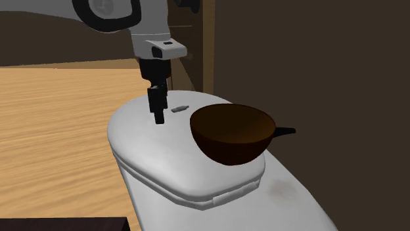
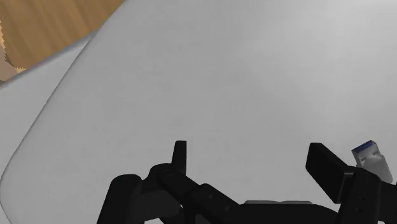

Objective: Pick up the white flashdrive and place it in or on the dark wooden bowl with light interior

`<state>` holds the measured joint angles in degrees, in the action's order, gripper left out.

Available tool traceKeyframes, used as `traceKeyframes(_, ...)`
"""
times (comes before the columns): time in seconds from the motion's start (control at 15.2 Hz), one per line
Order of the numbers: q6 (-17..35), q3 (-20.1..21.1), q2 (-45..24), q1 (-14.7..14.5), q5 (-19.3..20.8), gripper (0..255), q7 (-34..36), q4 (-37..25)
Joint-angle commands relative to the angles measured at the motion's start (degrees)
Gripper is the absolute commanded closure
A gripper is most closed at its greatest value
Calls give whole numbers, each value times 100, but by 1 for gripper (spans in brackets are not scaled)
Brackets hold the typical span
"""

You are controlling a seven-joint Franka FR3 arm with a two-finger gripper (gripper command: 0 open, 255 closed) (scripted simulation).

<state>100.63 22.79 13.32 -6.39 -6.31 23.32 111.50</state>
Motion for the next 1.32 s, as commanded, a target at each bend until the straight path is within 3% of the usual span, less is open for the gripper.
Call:
traceKeyframes(0.0, -12, 194, -368, -72, 123, 0, 206, -366)
traceKeyframes(0.33, -157, 633, -1411, -341, 609, 0, 751, -1445)
traceKeyframes(0.59, -417, 893, -2354, -722, 1137, 0, 1184, -2489)
traceKeyframes(1.25, 158, 871, -2380, -731, 1157, 0, 1207, -1934)
